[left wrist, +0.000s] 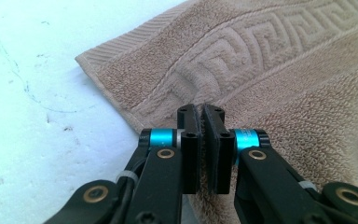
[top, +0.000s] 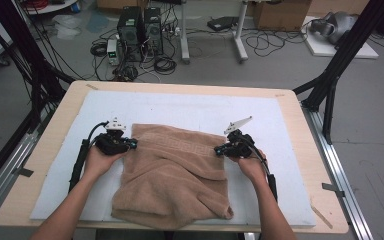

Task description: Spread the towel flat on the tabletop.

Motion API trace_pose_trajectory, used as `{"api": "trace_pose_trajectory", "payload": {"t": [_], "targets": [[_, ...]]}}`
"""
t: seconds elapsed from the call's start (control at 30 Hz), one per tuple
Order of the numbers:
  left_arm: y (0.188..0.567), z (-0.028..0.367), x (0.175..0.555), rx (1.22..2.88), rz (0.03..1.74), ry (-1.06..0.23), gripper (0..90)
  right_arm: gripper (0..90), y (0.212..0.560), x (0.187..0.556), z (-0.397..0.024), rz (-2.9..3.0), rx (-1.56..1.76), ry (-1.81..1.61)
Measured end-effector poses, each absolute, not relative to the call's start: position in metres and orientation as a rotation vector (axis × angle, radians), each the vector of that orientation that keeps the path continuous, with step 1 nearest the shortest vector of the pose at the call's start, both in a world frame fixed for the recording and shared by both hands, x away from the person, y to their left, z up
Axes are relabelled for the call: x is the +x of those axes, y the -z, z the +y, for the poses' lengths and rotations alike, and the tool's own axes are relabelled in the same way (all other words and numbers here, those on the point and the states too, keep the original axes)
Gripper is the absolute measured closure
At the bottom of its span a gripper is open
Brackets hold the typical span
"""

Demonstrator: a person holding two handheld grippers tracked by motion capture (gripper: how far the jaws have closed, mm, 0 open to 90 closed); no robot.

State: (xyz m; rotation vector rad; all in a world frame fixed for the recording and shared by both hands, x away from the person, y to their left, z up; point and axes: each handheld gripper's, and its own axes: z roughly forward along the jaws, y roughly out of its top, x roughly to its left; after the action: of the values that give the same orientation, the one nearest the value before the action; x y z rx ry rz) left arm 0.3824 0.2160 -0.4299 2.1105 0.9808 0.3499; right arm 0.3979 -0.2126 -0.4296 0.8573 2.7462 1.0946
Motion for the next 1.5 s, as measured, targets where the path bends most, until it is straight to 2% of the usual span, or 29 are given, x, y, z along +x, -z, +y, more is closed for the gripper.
{"api": "trace_pose_trajectory", "payload": {"t": [0.23, 0.33, 0.5, 0.57, 0.6, 0.63, 0.67, 0.73, 0.93, 0.97, 1.13, 1.37, 1.5], "targets": [[0.422, 0.220, 0.389, 2.079, 1.002, -0.326, 85.4, 88.1, 0.414, 0.410, -0.210, 2.774, 0.831, -1.122], [0.404, 0.216, 0.401, 2.044, 0.996, -0.386, 85.7, 88.3, 0.400, 0.422, -0.210, 2.746, 0.801, -1.097], [0.352, 0.207, 0.435, 1.912, 0.979, -0.611, 85.7, 88.3, 0.334, 0.454, -0.214, 2.505, 0.812, -1.097], [0.341, 0.201, 0.444, 1.896, 0.980, -0.688, 83.7, 82.9, 0.316, 0.464, -0.217, 2.409, 0.845, -1.125], [0.342, 0.200, 0.449, 1.901, 1.009, -0.655, 79.3, 68.8, 0.314, 0.467, -0.218, 2.372, 0.874, -1.125], [0.345, 0.201, 0.452, 1.918, 1.037, -0.617, 70.6, 63.2, 0.316, 0.472, -0.218, 2.379, 0.949, -1.133], [0.350, 0.201, 0.453, 1.950, 1.053, -0.595, 65.4, 61.9, 0.321, 0.474, -0.219, 2.414, 0.973, -1.145], [0.362, 0.203, 0.449, 2.007, 1.058, -0.553, 61.2, 61.2, 0.335, 0.470, -0.216, 2.473, 0.977, -1.078], [0.388, 0.211, 0.428, 2.068, 1.038, -0.440, 56.1, 56.7, 0.371, 0.449, -0.212, 2.582, 0.954, -1.074], [0.391, 0.212, 0.423, 2.071, 1.030, -0.429, 55.6, 53.1, 0.373, 0.447, -0.212, 2.622, 0.984, -1.056], [0.399, 0.215, 0.400, 2.100, 0.983, -0.383, 49.8, 54.2, 0.375, 0.421, -0.209, 2.619, 0.918, -1.118], [0.404, 0.218, 0.362, 2.085, 0.912, -0.346, 47.7, 52.4, 0.377, 0.380, -0.214, 2.592, 0.846, -1.150], [0.407, 0.217, 0.343, 2.131, 0.860, -0.315, 47.4, 51.9, 0.384, 0.359, -0.219, 2.599, 0.822, -1.164]]}}
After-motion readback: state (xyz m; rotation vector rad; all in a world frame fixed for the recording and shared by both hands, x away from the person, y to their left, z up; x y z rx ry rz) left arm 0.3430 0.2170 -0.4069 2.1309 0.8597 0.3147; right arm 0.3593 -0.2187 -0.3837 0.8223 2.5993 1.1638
